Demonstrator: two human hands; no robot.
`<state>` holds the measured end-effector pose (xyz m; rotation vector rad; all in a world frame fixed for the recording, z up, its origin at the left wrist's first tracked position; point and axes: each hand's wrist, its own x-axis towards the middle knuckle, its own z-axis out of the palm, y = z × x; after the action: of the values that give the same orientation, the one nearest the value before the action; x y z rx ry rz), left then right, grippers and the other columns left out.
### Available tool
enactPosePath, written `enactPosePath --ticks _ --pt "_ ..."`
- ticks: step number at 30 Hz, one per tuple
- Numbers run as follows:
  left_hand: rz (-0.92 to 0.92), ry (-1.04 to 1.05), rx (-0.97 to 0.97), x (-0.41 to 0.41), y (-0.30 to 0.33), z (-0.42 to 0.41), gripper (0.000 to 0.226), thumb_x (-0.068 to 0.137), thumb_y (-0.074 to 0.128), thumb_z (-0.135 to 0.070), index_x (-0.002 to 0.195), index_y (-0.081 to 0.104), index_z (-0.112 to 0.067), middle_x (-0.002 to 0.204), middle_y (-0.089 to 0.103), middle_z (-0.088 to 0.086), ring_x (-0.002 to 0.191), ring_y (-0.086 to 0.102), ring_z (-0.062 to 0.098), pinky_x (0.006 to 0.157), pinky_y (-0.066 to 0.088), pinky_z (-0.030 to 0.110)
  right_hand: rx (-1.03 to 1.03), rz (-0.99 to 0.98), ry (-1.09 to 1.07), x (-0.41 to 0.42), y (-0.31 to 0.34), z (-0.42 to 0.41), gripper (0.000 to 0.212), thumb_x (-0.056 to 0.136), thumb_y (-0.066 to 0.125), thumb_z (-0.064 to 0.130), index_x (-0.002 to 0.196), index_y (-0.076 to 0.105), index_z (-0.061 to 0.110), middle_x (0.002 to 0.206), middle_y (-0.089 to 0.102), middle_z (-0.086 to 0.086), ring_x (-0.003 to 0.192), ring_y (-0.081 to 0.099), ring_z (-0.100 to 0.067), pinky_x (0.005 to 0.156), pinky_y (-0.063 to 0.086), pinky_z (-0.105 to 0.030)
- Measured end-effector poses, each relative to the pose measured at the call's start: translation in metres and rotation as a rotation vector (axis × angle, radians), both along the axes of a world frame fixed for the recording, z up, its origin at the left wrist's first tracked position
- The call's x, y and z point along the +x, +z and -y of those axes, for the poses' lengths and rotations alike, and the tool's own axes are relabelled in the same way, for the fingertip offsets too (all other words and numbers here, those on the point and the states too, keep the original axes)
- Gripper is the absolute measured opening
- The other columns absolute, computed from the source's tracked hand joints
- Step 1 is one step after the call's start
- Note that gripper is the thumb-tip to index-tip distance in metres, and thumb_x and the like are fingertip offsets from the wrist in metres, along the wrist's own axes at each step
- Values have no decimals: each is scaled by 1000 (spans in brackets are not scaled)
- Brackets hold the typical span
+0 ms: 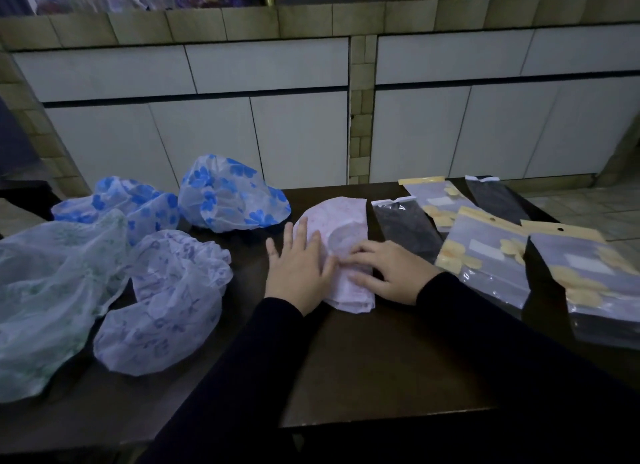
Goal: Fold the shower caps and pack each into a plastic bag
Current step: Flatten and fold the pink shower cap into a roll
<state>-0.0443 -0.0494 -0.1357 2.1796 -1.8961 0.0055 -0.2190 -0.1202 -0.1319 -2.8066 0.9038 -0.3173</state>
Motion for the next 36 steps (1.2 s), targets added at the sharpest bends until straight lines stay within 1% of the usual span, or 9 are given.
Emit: enactPosePath --ticks 4,7,13,16,20,23,28,33,36 --pt "-57 -25 160 6 -3 -2 56 100 25 -50 151 20 -28 161 14 -3 147 14 15 115 4 57 89 -166 -54 -7 0 -1 54 93 42 57 144 32 43 149 29 16 128 34 -21 107 31 -36" --pt "-22 8 138 2 -4 -1 56 99 25 -50 151 23 -27 158 21 -2 144 22 15 114 12 58 95 -97 -59 -7 0 0 53 90 47 57 141 39 41 146 36 16 126 38 -16 105 35 -35" --pt "-40 38 68 -2 -5 8 51 98 29 -49 141 40 -23 142 43 0 131 40 18 110 22 57 -12 110 89 -10 3 -4 14 90 61 32 101 68 26 102 57 12 93 54 -4 86 49 -31" --pt "-39 26 10 -2 0 11 43 97 35 -48 127 52 -23 136 48 0 127 41 19 111 22 57 21 89 59 -11 7 -5 21 87 62 43 97 69 26 98 58 13 90 56 -4 81 51 -29" --pt "-81 -162 -239 2 6 8 27 90 55 -45 111 64 -31 121 54 -10 118 42 11 106 34 41 90 38 -13 -12 9 -4 38 75 69 57 100 67 28 105 56 16 95 54 -2 80 48 -20" --pt "-259 -314 -140 5 7 6 22 84 63 -51 89 69 -30 92 61 -16 92 50 0 86 47 27 43 45 -66 -5 8 -1 32 84 63 49 101 71 23 105 57 14 92 56 -4 80 51 -24" --pt "-395 -350 -38 15 6 7 33 67 76 -56 89 71 -31 90 63 -17 92 53 1 79 47 21 -1 65 -134 6 8 0 27 88 59 37 90 75 15 92 56 8 79 56 -8 72 54 -31" --pt "-469 -261 -28 17 6 10 10 82 72 -37 88 74 -29 87 66 -15 82 58 1 74 46 18 -4 25 -77 -1 13 4 34 85 58 53 89 69 21 89 53 10 83 50 -7 71 48 -26" --pt "-515 -218 -28 15 7 9 7 85 68 -36 85 72 -30 85 64 -14 77 56 1 67 38 12 -89 90 -34 -4 11 4 31 85 61 50 96 68 22 93 54 10 88 47 -5 75 44 -21"
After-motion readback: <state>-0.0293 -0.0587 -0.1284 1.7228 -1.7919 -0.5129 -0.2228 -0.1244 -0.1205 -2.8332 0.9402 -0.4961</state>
